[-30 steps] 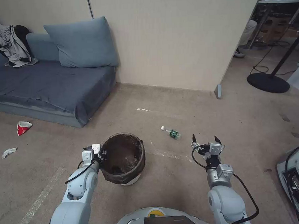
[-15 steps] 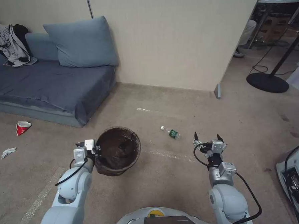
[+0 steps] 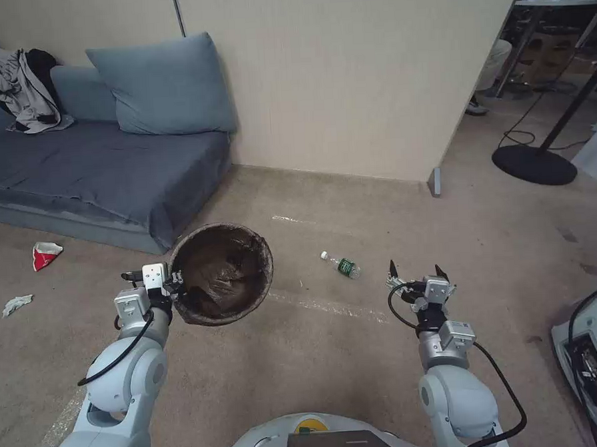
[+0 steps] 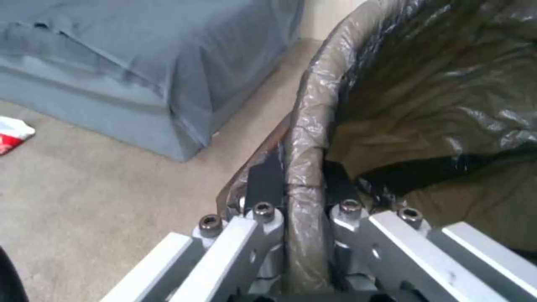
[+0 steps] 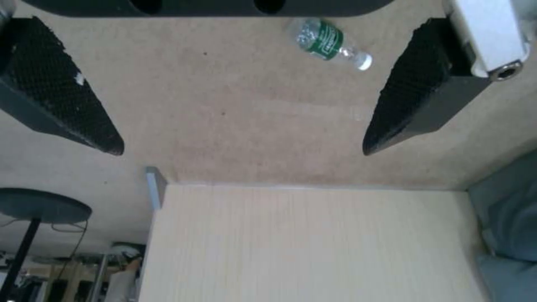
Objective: Pick up the trash bin, then pick up the garbage from the floor and place it into the trash bin.
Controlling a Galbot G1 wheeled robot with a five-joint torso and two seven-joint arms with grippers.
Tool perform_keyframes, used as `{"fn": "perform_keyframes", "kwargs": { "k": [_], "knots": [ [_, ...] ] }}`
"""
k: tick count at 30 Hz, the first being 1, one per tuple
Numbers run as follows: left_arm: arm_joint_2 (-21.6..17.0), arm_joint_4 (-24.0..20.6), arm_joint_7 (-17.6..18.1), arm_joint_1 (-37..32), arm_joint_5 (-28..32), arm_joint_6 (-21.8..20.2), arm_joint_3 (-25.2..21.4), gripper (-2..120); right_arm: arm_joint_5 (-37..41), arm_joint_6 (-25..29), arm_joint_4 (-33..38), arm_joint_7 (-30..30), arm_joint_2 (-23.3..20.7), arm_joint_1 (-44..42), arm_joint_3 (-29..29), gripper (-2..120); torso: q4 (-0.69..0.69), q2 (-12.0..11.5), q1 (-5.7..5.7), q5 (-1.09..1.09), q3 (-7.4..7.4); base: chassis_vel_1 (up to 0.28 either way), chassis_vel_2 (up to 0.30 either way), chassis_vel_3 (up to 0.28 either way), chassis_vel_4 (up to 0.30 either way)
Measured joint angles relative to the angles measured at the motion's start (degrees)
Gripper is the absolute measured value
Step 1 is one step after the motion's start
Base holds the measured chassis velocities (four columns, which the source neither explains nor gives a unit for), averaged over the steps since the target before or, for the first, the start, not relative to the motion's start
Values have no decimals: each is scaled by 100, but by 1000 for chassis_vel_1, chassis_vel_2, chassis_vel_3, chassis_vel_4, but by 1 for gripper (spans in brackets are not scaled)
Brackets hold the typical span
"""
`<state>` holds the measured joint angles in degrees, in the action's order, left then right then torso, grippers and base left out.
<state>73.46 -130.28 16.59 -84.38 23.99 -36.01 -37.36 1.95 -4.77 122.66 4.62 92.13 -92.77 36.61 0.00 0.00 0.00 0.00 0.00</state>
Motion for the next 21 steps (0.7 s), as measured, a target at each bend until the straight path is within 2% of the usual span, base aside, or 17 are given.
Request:
{"fn": "perform_keyframes", "kwargs": {
  "k": [8,12,21],
  "knots": [
    [62,-291,-230,-354,-360,384,-108,3,-5,-44,147,-19,0,-19,12,100,1,0,0,0,0,0,0,0,0],
    [107,-399,-265,-442,-397,440,-74,3,-10,-60,212,-53,0,-28,22,100,0,0,0,0,0,0,0,0,0],
    [133,-344,-364,-452,-433,585,-34,3,-68,-58,230,-69,0,-22,18,100,1,0,0,1,-1,-4,3,6,-5]
  ]
}}
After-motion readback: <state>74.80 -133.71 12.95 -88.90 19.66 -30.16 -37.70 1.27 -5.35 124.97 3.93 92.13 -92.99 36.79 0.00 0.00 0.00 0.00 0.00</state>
